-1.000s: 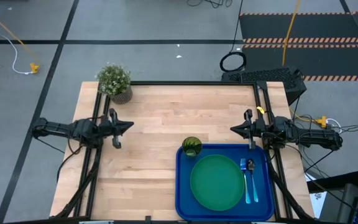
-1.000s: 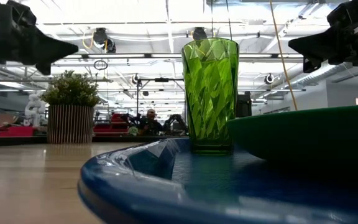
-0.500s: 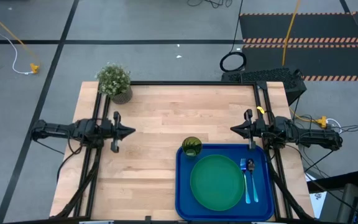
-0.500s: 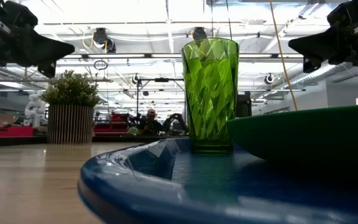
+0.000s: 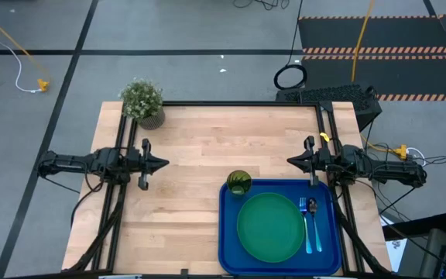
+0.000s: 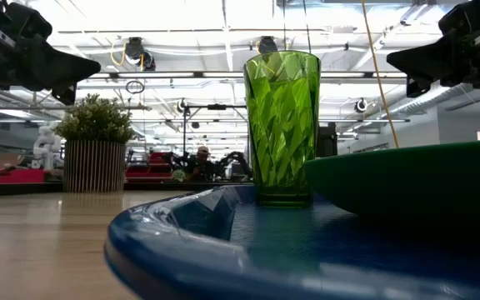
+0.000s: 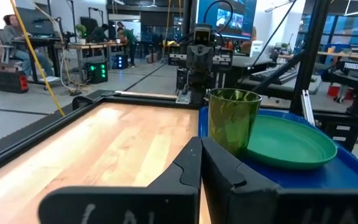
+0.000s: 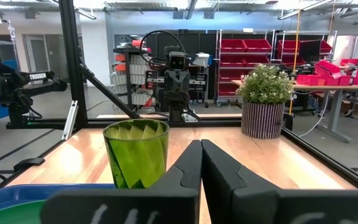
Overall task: Pick and place plate/cup/fork/spoon on tray
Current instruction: Return to Home Position
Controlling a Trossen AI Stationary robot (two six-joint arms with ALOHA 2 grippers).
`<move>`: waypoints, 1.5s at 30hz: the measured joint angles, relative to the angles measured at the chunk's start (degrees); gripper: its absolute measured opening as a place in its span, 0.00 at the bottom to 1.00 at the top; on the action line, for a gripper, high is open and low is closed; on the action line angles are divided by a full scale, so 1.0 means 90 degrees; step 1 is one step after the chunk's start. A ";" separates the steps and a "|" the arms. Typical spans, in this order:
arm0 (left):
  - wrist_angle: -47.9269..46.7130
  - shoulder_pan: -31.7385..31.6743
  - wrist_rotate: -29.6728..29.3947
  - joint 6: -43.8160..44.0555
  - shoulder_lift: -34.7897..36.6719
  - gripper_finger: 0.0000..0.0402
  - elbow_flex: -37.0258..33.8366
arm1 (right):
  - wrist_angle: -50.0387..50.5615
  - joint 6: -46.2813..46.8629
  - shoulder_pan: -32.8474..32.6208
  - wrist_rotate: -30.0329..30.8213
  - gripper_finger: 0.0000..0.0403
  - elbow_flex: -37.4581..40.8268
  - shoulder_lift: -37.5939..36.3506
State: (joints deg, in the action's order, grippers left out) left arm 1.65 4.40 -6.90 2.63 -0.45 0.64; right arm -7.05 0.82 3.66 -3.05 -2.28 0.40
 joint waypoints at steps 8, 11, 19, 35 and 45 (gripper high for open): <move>0.0035 0.0000 -0.0002 0.0056 -0.0001 0.08 -0.0001 | 0.0000 0.0000 0.0000 0.0000 0.00 0.0000 0.0000; 0.0120 0.0000 -0.0007 0.0058 -0.0002 0.08 -0.0012 | 0.0000 0.0001 0.0000 0.0000 0.00 0.0000 0.0000; 0.0187 0.0000 -0.0010 0.0073 -0.0002 0.08 -0.0012 | 0.0002 0.0000 0.0000 0.0000 0.00 0.0000 0.0000; 0.0214 0.0000 -0.0010 0.0071 -0.0002 0.08 -0.0012 | 0.0001 0.0000 0.0000 0.0000 0.00 0.0000 0.0000; 0.0216 0.0000 -0.0012 0.0068 -0.0002 0.08 -0.0012 | 0.0000 0.0001 -0.0001 0.0000 0.00 0.0000 0.0000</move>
State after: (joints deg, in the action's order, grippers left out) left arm 3.60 4.40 -7.00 3.25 -0.47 0.54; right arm -7.05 0.83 3.65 -3.05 -2.28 0.40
